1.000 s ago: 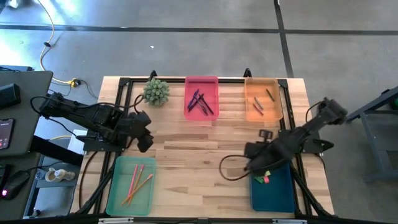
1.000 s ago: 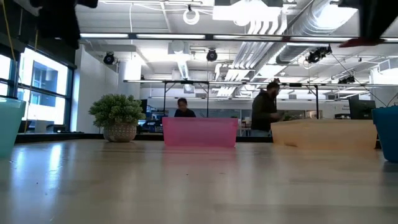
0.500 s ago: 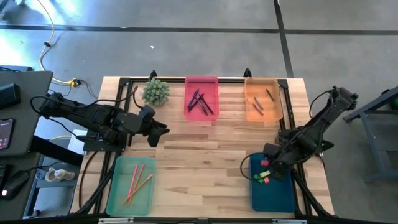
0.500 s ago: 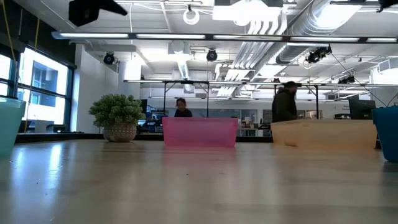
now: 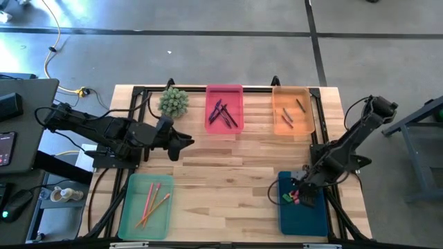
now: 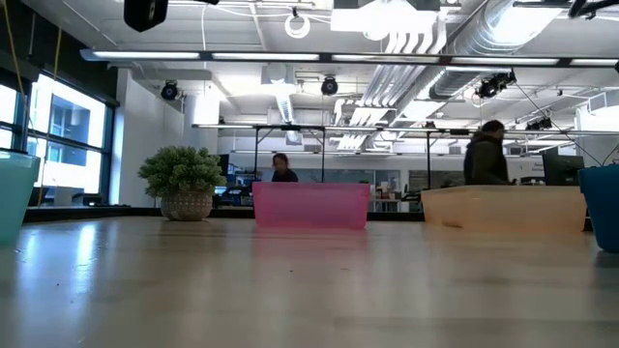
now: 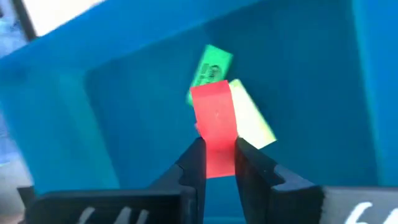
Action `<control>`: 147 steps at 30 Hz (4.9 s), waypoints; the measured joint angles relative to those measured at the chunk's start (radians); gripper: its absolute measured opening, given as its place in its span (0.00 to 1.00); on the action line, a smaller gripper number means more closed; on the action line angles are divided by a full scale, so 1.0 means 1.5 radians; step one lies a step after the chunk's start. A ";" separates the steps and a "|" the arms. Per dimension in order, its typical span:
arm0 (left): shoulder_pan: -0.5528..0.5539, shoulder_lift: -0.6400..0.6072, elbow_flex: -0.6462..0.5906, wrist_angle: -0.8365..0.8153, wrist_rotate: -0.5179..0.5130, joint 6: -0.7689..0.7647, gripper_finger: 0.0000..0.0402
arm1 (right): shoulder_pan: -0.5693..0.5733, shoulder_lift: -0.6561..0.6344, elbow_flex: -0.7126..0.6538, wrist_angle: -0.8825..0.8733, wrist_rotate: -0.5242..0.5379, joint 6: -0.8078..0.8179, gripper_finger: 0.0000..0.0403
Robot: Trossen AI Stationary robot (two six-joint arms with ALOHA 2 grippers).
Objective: Sort crayons/erasers/pens/pencils in bins
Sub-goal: Put the red eraser into the blue bin, then return to Home Position
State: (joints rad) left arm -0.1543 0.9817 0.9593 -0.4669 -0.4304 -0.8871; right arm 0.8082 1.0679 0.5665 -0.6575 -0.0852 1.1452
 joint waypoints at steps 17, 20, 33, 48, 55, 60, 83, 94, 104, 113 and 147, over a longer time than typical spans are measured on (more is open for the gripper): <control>0.000 0.006 0.000 0.000 0.021 -0.001 0.32 | -0.005 -0.032 -0.008 -0.003 0.000 0.042 0.50; 0.000 0.004 0.000 -0.001 0.040 0.000 0.32 | -0.001 -0.070 -0.008 -0.002 0.029 0.027 0.51; 0.036 -0.086 0.000 -0.012 0.071 0.201 0.31 | -0.050 -0.218 -0.007 0.075 0.333 -0.008 0.48; 0.047 -0.230 -0.100 -0.059 0.070 0.367 0.04 | -0.210 -0.238 -0.007 0.324 0.589 -0.105 0.48; 0.047 -0.322 -0.228 0.056 0.108 0.402 0.02 | -0.279 -0.238 -0.007 0.394 0.616 -0.165 0.48; 0.047 -0.374 -0.323 0.166 0.135 0.420 0.01 | -0.318 -0.237 -0.007 0.408 0.616 -0.153 0.48; 0.047 -0.484 -0.564 0.419 0.199 0.366 0.00 | -0.431 -0.340 -0.007 0.411 0.604 -0.227 0.48; 0.123 -0.519 -0.580 0.453 0.224 0.371 0.00 | -0.458 -0.428 -0.007 0.411 0.616 -0.289 0.48; 0.205 -0.581 -0.580 0.377 0.307 0.361 0.00 | -0.465 -0.439 -0.007 0.388 0.632 -0.298 0.48; 0.237 -0.581 -0.580 0.365 0.319 0.382 0.00 | -0.465 -0.439 -0.007 0.361 0.632 -0.286 0.48; 0.239 -0.580 -0.631 0.404 0.296 0.384 0.00 | -0.464 -0.538 -0.006 0.317 0.528 -0.440 0.48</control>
State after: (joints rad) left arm 0.2035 0.1112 0.0124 0.1394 0.0143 -0.3110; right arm 0.1116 0.2612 0.5568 -0.1815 0.7066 0.4845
